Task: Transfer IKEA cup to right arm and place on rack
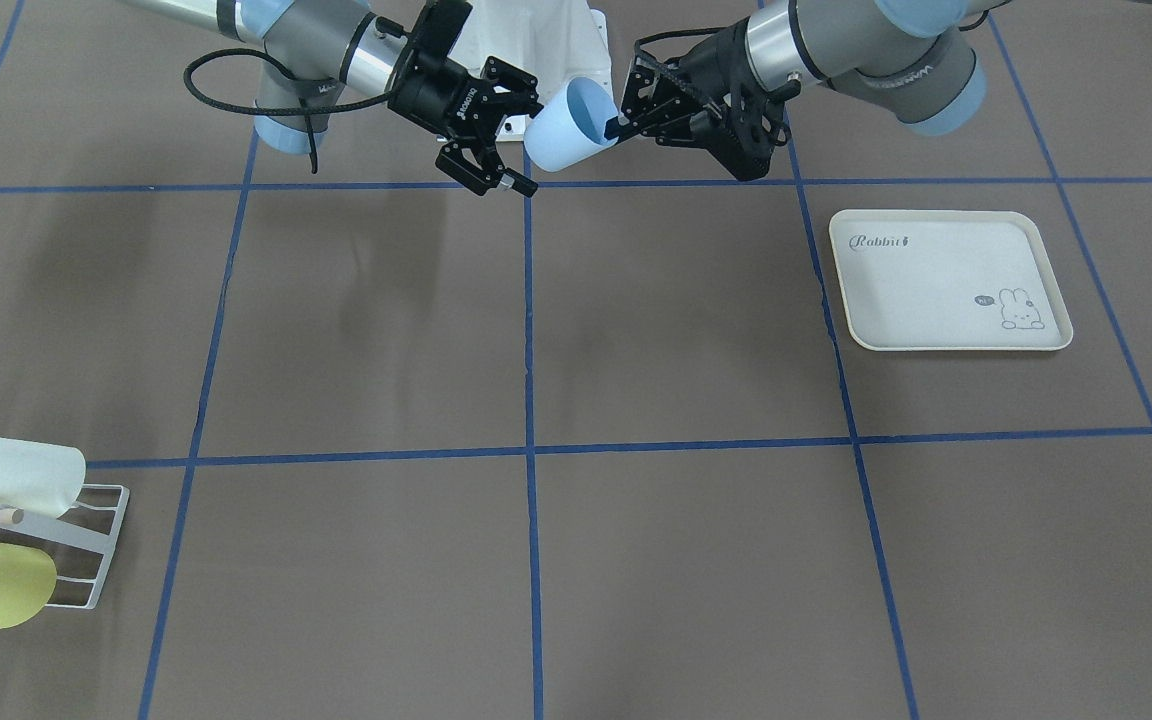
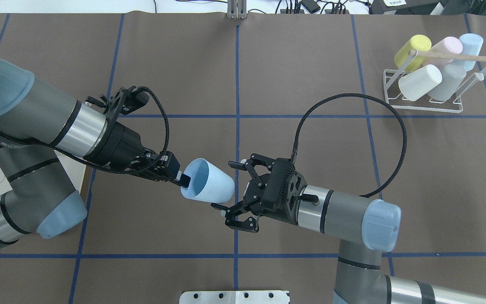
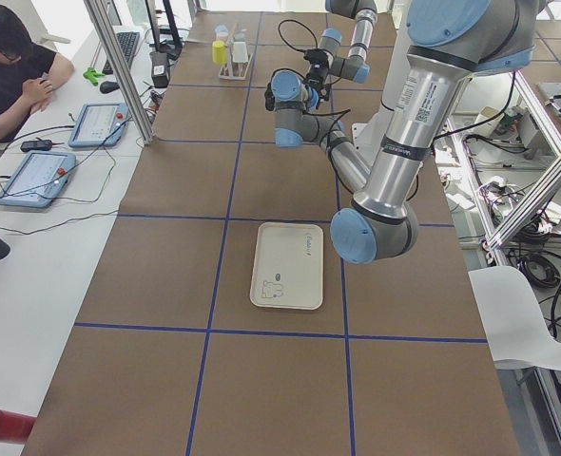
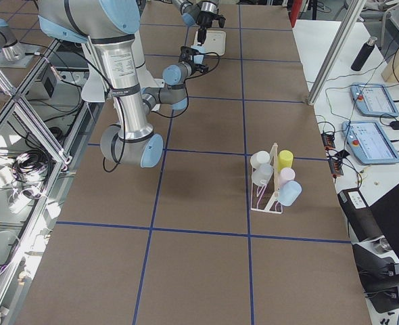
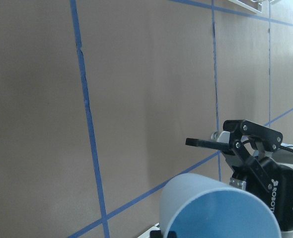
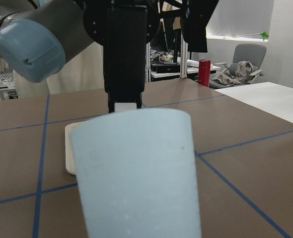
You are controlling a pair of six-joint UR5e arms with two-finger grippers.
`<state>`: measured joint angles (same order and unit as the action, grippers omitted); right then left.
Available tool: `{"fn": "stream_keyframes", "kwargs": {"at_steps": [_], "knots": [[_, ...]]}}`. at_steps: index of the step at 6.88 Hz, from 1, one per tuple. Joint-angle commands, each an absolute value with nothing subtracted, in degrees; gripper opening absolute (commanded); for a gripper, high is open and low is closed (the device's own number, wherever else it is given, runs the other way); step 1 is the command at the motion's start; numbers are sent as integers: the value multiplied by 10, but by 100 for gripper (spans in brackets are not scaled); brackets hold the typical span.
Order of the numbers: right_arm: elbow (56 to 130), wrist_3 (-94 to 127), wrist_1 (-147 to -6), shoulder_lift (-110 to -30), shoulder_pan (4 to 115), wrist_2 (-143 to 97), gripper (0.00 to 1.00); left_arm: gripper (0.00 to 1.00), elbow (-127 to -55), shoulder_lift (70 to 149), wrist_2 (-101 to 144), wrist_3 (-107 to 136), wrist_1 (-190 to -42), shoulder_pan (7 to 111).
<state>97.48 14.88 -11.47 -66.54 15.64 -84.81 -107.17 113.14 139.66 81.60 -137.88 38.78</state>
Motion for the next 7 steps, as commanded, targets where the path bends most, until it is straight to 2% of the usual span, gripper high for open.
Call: {"fn": "stream_keyframes", "kwargs": {"at_steps": [1,6,7], "knots": [[975,149,-114,-664,154,-848,99,0,-1068,1131,1397,817,-1380,387],[977,149,-113,-664,145,-848,98,0,-1063,1134,1396,819,-1380,387],[977,149,-113,-664,144,-848,95,0,-1063,1134,1395,819,-1380,387]]}}
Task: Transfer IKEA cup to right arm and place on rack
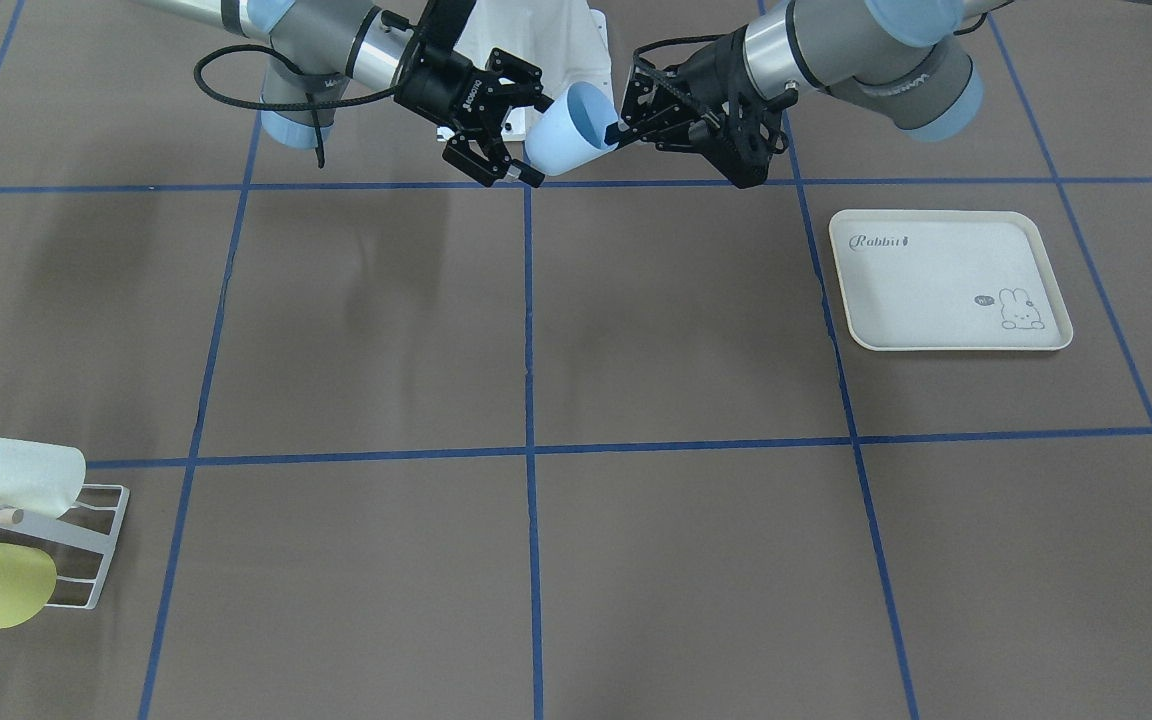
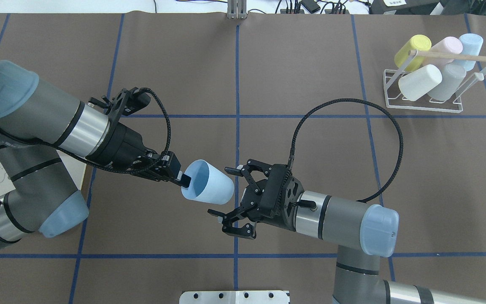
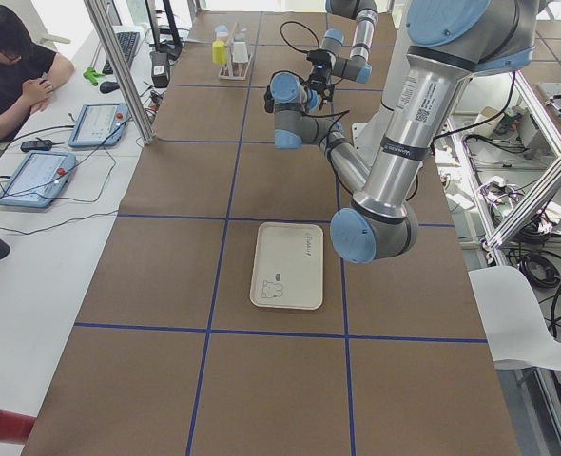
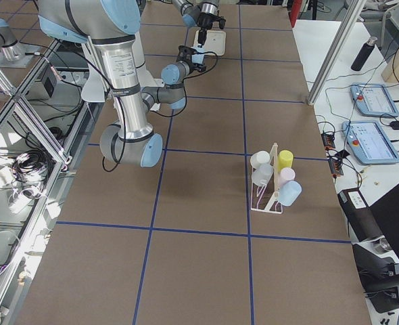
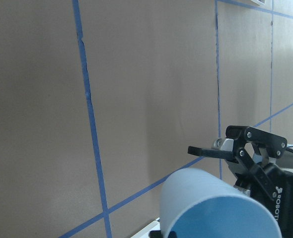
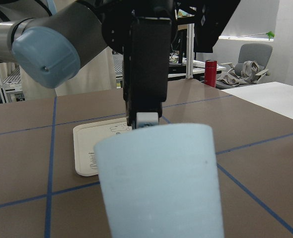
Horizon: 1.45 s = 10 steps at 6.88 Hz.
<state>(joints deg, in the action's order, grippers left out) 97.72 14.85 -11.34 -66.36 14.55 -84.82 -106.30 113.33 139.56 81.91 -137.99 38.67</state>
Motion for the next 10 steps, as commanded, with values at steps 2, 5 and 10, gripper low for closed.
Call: {"fn": "stream_keyframes", "kwargs": {"at_steps": [2,5,10], "knots": [[978,149,-113,-664,145,-848,82,0,-1063,1134,1395,819,-1381,387],[980,147,-113,-664,146,-846,55,0,-1063,1134,1395,819,-1380,387],[977,135,-118,-671,156,-845,35,100,-1062,1134,1400,821,-1373,423]]}}
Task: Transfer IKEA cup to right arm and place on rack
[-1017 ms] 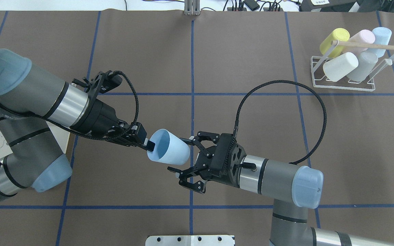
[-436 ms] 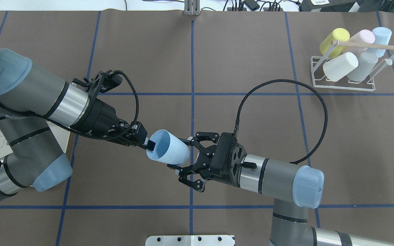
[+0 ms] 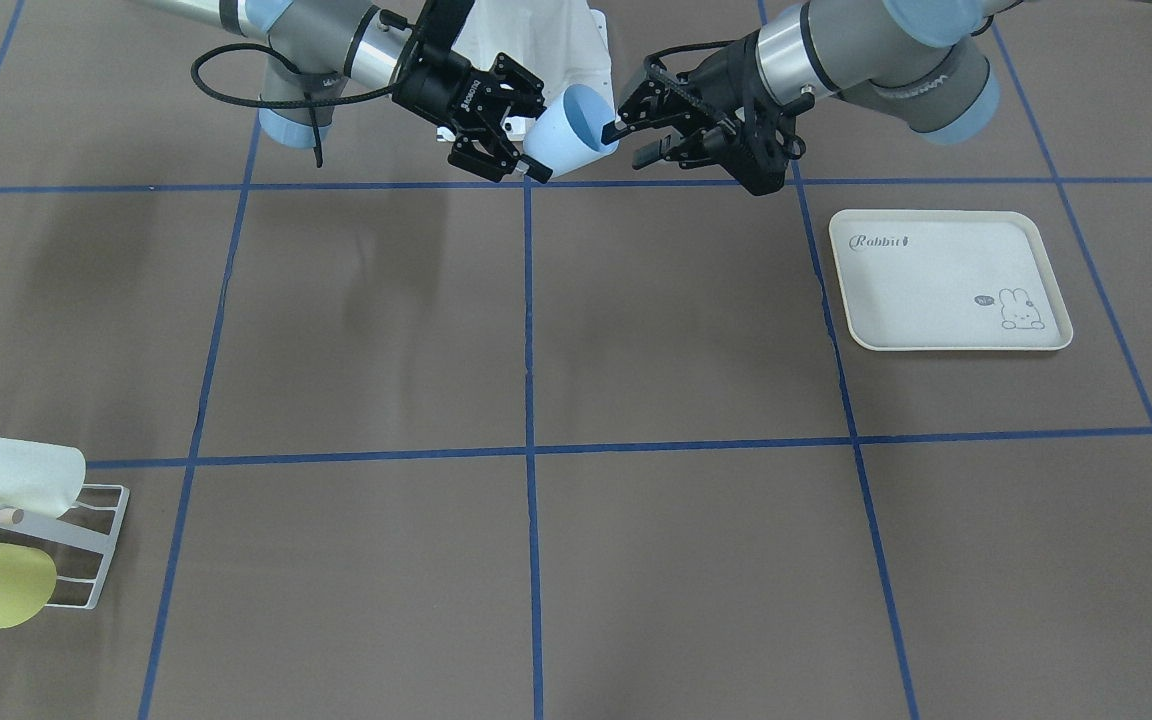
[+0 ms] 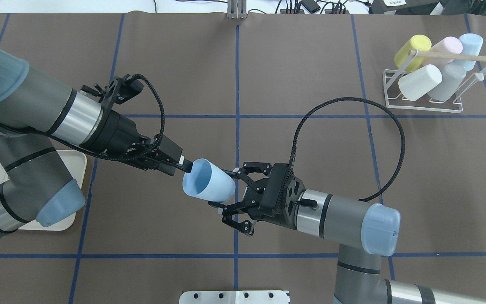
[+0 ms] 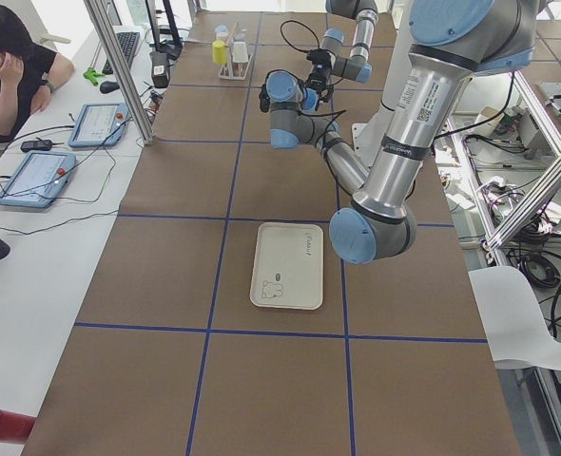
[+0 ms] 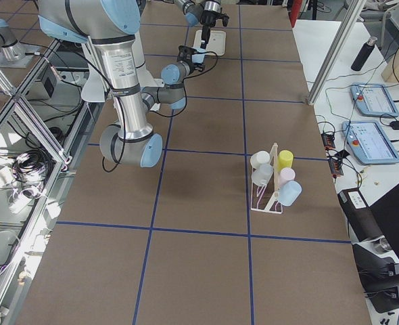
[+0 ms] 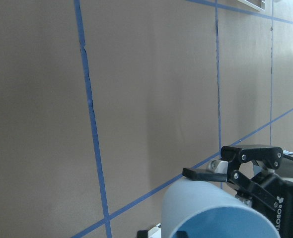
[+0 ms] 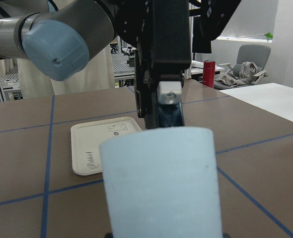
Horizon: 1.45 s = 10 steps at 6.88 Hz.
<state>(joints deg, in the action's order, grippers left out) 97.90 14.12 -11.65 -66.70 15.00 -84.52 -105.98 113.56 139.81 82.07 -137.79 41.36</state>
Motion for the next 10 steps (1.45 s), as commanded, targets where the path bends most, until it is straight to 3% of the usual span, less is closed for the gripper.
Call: {"fn": "stream_keyframes", "kwargs": {"at_steps": [1,4,5,8,10], "knots": [[976,130,-125,-671,169,-846,27,100,-1063,1131,1395,824,-1357,431],[1004,68,-303,-677,221,-847,9,100,-1070,1097,1369,805,-1263,489],[1050,36,-393,-695,247,-848,4,100,-1078,1086,1333,762,-1216,490],[1170,-132,-693,-698,312,-848,3,100,-1191,1081,1207,449,-861,536],[1199,-321,-781,-728,384,-846,0,100,-1208,1002,1200,273,-845,622]]}}
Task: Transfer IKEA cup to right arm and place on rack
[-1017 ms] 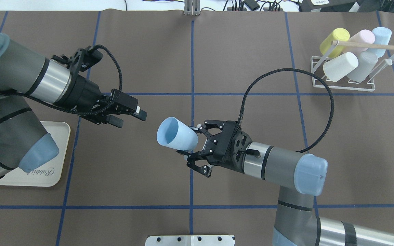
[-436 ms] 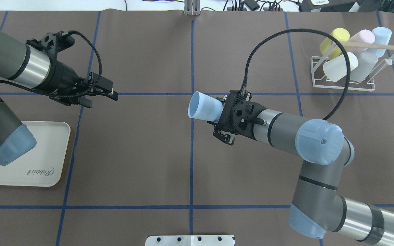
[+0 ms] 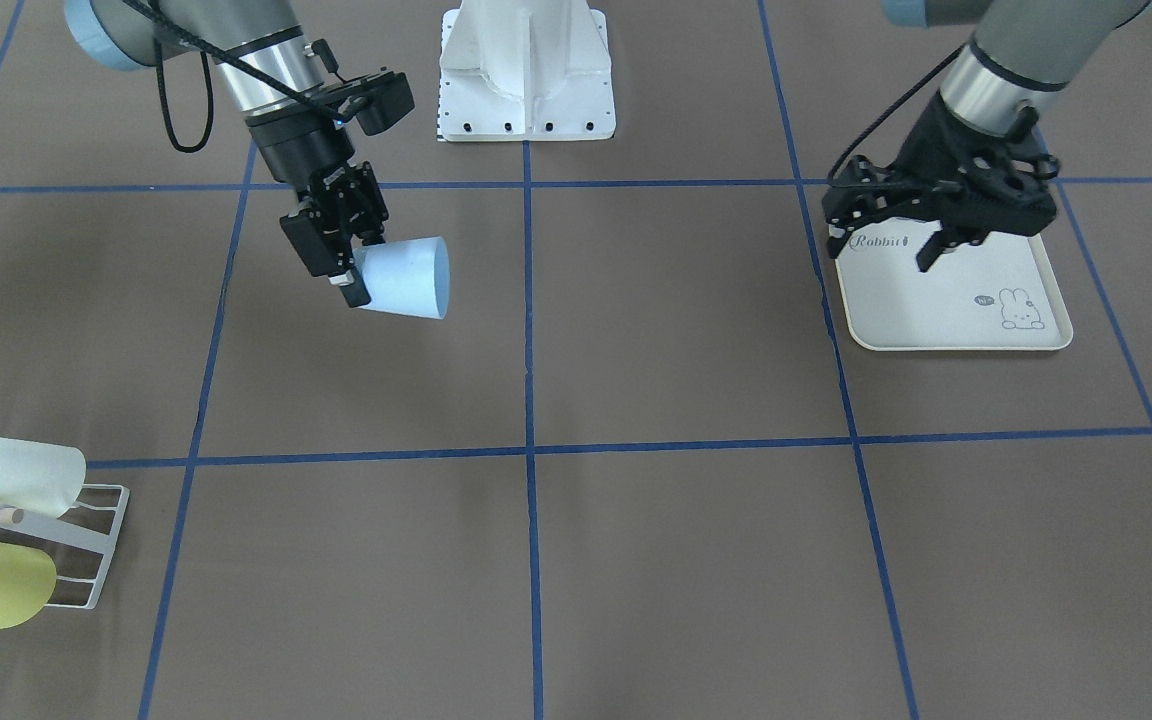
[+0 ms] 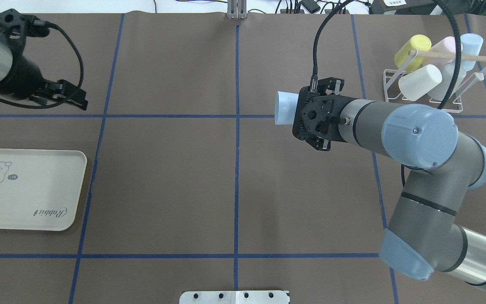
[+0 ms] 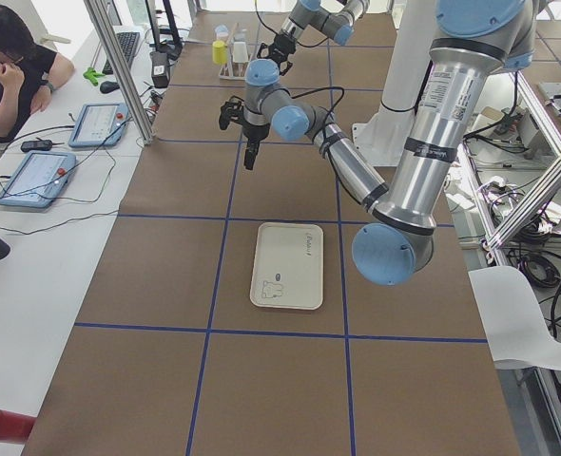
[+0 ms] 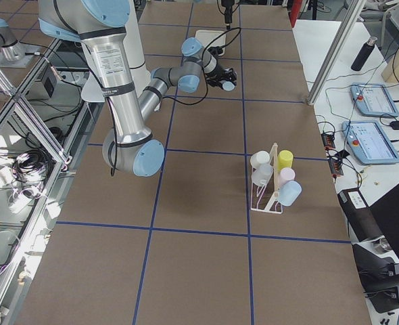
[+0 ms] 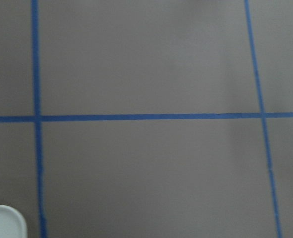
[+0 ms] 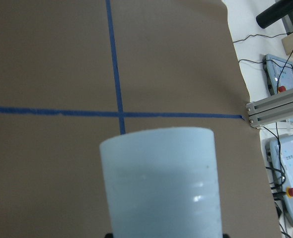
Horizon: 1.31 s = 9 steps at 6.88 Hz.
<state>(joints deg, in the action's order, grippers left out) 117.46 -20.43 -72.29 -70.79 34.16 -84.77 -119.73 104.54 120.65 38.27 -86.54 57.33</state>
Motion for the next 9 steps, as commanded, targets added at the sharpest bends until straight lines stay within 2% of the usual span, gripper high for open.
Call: {"fn": "stream_keyframes", "kwargs": {"at_steps": [1,4,7,8,9], "knots": [[1227,-435,-827,-751,428,-846,0,100,-1206,981,1204,220,-846,654],[1264,-826,-870,-813,539,-786,0,100,-1204,978,1208,210,-846,662],[1259,-948,-853,-899,563,-690,0,100,-1202,977,1230,215,-846,662],[1227,-969,-769,-927,563,-658,0,100,-1202,977,1233,216,-846,662],[1164,-989,-645,-946,563,-641,0,100,-1202,977,1233,216,-846,662]]}}
